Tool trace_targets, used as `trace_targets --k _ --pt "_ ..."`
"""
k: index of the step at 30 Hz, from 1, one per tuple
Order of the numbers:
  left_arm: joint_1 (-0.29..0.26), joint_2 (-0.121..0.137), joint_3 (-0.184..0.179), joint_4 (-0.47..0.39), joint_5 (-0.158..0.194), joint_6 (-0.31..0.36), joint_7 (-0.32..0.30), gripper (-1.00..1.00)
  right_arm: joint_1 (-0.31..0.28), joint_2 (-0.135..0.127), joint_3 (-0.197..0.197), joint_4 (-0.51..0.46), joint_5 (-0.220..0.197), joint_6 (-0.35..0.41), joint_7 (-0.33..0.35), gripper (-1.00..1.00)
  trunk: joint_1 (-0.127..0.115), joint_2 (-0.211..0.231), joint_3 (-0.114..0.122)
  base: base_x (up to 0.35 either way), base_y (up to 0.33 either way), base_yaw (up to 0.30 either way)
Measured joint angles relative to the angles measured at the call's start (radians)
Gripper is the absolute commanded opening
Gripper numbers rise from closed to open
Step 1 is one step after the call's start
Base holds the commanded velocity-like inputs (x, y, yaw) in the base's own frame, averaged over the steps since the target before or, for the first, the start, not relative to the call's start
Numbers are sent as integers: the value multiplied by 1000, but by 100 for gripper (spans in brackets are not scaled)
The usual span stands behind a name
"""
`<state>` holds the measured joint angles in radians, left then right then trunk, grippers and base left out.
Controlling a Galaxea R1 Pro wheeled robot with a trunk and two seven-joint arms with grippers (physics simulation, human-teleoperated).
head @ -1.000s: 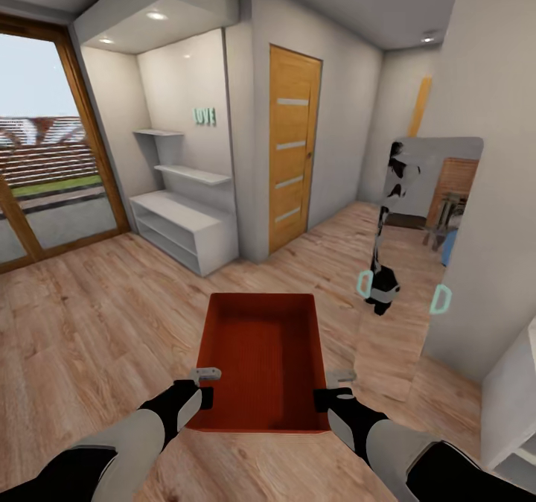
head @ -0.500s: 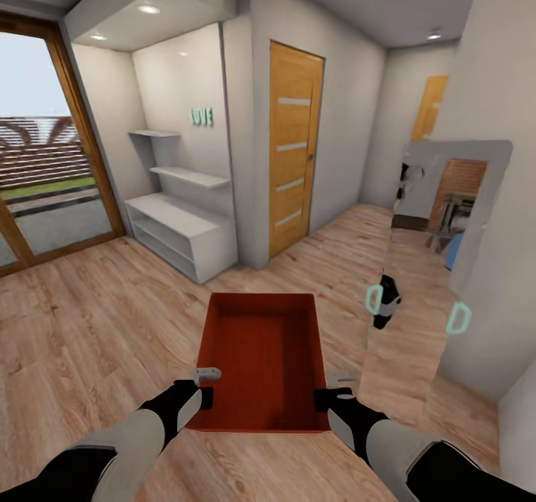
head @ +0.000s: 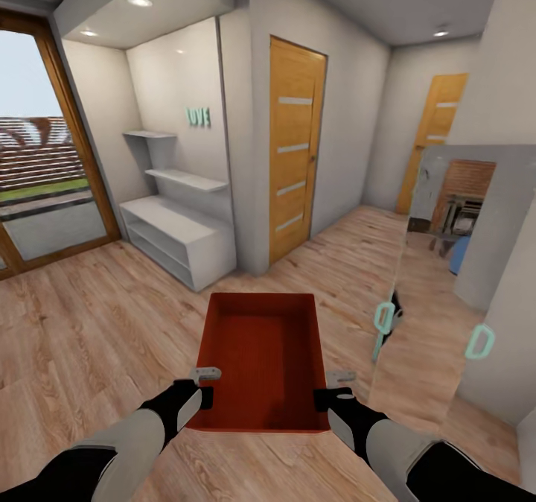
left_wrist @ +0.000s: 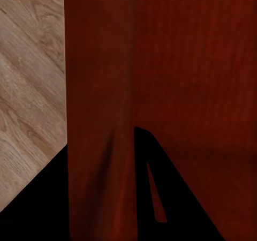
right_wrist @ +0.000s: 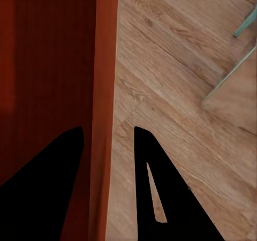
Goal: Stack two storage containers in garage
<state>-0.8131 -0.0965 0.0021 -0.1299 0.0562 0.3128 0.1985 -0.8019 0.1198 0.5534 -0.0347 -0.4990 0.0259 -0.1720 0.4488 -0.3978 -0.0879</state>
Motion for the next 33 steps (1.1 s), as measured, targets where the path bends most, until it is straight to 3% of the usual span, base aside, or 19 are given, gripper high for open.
trace_targets --k 33 --pt "0 0 2 -2 -3 1 -1 -100 0 0 -1 -1 0 0 0 -100 0 0 0 322 0 0"
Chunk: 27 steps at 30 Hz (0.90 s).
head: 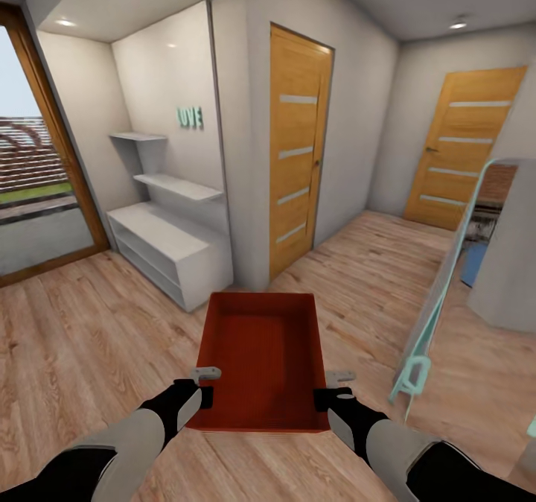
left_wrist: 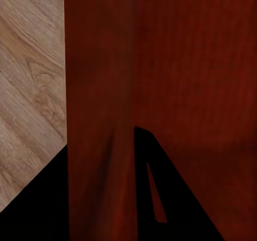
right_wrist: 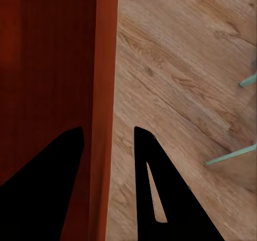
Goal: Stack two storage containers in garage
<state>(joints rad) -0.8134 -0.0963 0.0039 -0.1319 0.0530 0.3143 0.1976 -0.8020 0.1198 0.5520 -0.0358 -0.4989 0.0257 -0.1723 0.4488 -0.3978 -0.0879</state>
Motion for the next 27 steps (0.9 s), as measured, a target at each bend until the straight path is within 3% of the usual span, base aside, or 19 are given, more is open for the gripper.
trace_targets --k 27 --pt "0 -1 5 0 -6 0 -1 -100 0 -1 1 -1 -1 0 0 -100 0 0 0 322 0 -9"
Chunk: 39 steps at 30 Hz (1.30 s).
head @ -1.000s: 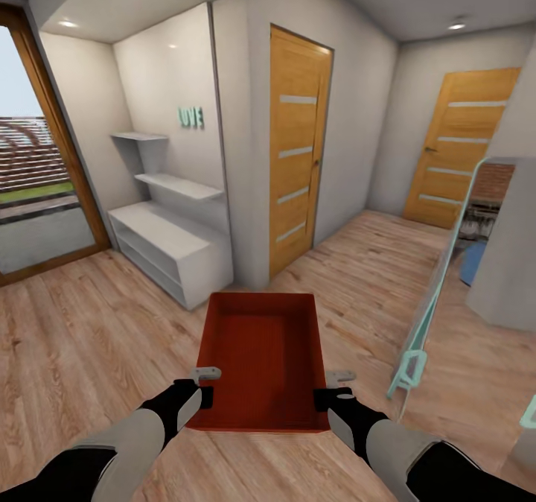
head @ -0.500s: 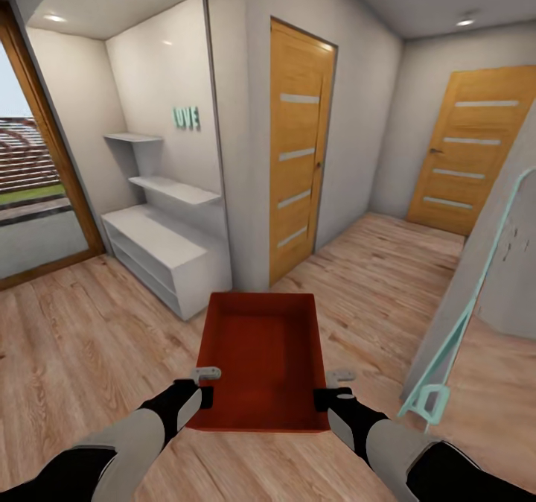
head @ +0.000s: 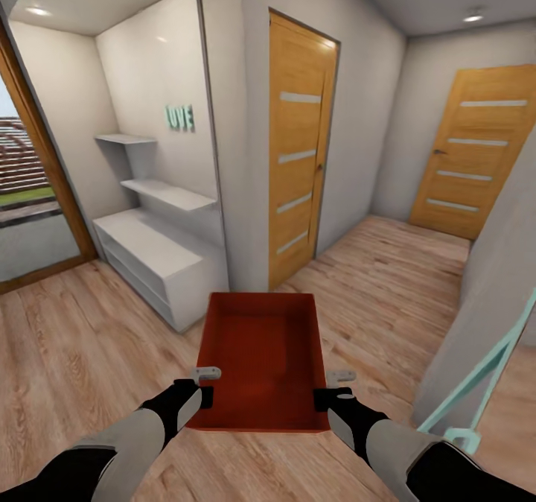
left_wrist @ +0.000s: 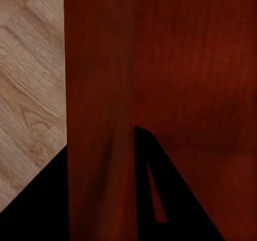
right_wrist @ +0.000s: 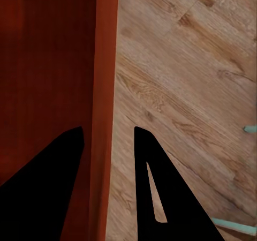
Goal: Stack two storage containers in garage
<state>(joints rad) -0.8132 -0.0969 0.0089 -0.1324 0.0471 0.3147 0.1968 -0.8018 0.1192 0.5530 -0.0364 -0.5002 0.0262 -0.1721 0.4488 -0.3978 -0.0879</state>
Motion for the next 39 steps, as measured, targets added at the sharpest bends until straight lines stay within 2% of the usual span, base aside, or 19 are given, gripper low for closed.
trace_targets --k 15,39 --pt "0 1 -2 1 3 0 0 -100 0 0 -1 0 1 1 -1 -100 0 0 0 322 0 -216" --pt "0 1 -2 0 2 0 0 -100 0 1 -1 0 1 0 0 -100 0 0 0 322 0 -6"
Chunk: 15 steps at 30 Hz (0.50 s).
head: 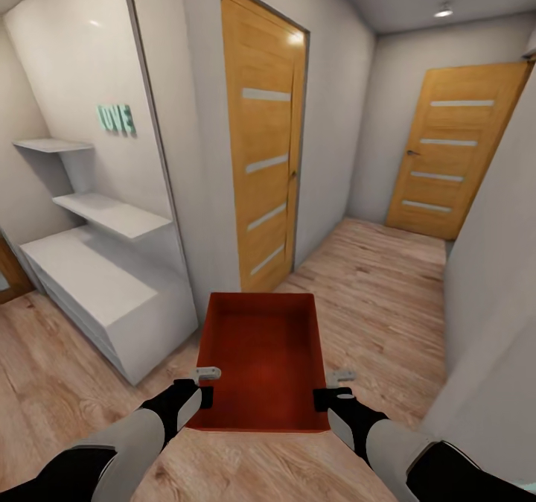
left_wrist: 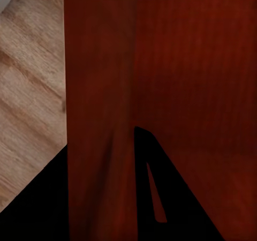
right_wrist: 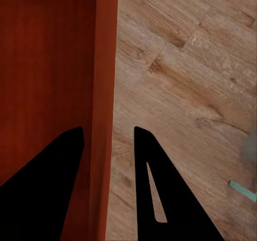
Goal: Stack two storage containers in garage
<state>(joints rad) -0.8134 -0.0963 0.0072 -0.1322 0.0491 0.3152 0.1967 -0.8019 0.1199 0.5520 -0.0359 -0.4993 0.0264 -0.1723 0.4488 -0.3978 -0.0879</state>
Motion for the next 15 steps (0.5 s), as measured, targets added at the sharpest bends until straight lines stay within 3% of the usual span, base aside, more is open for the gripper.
trace_targets --k 6,15 --pt "0 0 1 0 -1 0 0 -100 0 -1 0 -1 0 0 0 -100 0 0 0 322 0 -39" --pt "0 0 0 0 0 0 0 -100 0 0 0 0 0 1 0 -100 0 0 0 322 0 -202"
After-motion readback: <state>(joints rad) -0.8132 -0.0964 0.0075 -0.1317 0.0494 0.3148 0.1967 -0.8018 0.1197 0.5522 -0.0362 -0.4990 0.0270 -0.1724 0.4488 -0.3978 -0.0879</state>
